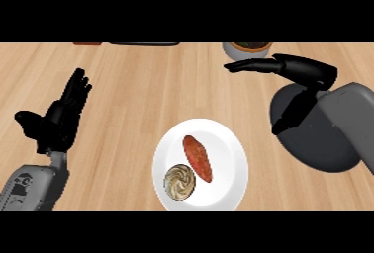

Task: Pick the sweet potato from the plate and place it in the pan

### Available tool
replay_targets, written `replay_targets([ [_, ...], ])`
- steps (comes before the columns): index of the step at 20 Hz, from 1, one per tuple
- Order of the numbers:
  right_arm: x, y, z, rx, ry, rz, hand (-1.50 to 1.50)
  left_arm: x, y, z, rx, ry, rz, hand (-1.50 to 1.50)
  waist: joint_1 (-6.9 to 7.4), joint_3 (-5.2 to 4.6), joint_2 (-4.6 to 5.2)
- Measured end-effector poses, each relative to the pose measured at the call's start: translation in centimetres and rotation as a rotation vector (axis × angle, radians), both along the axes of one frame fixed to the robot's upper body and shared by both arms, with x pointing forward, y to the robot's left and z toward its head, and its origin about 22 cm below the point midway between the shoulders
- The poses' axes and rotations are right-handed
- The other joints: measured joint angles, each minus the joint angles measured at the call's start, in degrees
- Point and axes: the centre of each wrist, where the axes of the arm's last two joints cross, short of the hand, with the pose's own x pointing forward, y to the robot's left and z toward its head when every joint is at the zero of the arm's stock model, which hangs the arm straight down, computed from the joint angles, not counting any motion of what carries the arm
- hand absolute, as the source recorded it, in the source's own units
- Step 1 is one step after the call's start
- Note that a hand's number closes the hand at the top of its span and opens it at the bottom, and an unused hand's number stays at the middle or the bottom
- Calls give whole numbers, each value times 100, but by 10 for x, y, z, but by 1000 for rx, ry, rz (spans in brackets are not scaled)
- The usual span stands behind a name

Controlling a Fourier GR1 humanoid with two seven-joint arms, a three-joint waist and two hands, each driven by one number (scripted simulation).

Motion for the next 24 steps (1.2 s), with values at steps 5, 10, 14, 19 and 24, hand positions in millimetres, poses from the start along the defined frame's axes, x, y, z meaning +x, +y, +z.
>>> replay_targets([
  [5,13,26,32,-85,-61,29,-150,0,6,-4,-1,3,8,0,-71,-4,-19],
  [10,15,65,43,-102,-101,73,-150,0,5,-4,2,4,18,0,-115,-4,-34],
  [14,6,88,43,-108,-67,136,-150,3,10,-2,4,4,28,0,-167,-6,-47],
  [19,-11,104,30,-122,-18,210,-150,0,8,-9,0,14,37,0,-200,-5,-57],
  [24,-29,112,26,-189,-15,220,-150,-2,15,-4,1,13,40,0,-211,-4,-62],
])
